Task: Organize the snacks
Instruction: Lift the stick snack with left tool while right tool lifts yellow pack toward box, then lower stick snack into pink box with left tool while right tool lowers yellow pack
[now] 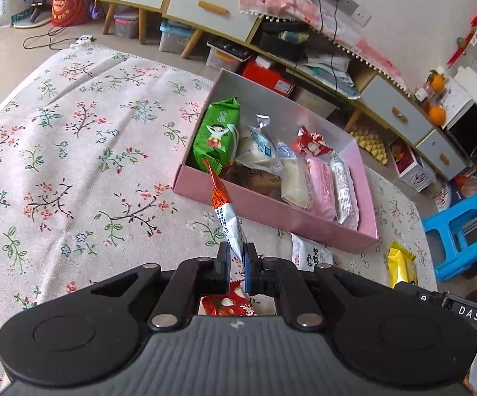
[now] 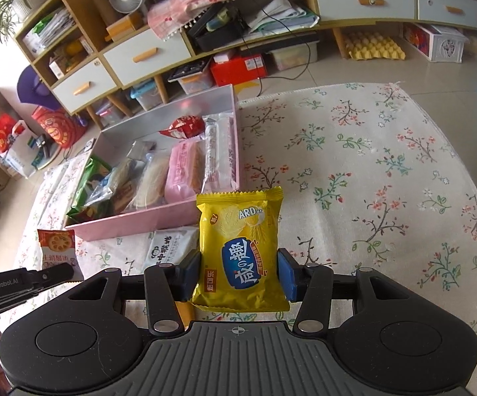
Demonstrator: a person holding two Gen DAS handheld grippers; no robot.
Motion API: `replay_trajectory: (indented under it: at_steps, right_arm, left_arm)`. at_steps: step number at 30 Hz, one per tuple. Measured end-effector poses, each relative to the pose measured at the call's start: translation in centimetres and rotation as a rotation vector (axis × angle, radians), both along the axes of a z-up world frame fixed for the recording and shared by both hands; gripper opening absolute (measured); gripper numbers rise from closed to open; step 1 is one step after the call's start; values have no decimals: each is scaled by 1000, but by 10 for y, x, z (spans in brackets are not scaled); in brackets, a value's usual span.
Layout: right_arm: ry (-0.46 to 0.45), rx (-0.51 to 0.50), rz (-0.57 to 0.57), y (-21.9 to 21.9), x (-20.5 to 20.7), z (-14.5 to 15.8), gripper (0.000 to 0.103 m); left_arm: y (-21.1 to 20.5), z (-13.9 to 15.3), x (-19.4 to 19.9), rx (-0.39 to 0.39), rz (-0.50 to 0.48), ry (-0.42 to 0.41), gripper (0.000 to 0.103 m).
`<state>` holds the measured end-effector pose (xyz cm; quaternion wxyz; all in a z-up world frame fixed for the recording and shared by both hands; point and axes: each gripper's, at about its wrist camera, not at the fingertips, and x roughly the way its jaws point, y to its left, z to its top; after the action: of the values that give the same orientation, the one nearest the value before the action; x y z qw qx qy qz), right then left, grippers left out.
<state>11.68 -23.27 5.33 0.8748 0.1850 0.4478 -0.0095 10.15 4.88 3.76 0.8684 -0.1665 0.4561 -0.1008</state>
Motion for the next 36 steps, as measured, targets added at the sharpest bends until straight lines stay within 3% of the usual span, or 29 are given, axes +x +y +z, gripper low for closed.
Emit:
replay_trajectory:
  at_steps: [16,22,26,36]
  right_arm:
    - [-52,51,-27,-16,0,10,48]
    - [-43,64,-59,-25,10,6,48]
    - [-40,78,-59,-26,19,5,48]
    - [-33,39,-84,-37,47,-1,48]
  left_arm:
    - [23,16,3,-85,28,-70,7]
    - [26,19,15,-63,52,-97,7]
    - [14,20,21,-77,17,-115,7]
    - [-19,13,39,-16,-113,-184,7]
